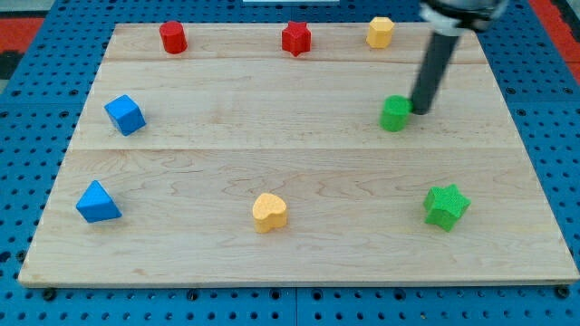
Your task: Move the green circle to the center
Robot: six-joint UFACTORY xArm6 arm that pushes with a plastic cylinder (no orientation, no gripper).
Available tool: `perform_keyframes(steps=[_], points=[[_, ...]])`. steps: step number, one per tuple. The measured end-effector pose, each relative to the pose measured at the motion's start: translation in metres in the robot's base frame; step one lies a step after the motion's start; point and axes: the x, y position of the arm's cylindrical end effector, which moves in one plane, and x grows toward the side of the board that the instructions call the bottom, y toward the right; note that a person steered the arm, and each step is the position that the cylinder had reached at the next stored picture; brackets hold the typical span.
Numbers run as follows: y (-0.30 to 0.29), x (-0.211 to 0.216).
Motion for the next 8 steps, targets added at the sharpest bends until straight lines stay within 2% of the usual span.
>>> perform_keyframes(steps=[1,2,3,5,6,7,8], points=[[-0.06,0.0],[-0.014,-0.001],[-0.014,-0.001],[-0.045,0.002],[-0.037,0.01],[-0.083,0.01],[-0.085,0.013]])
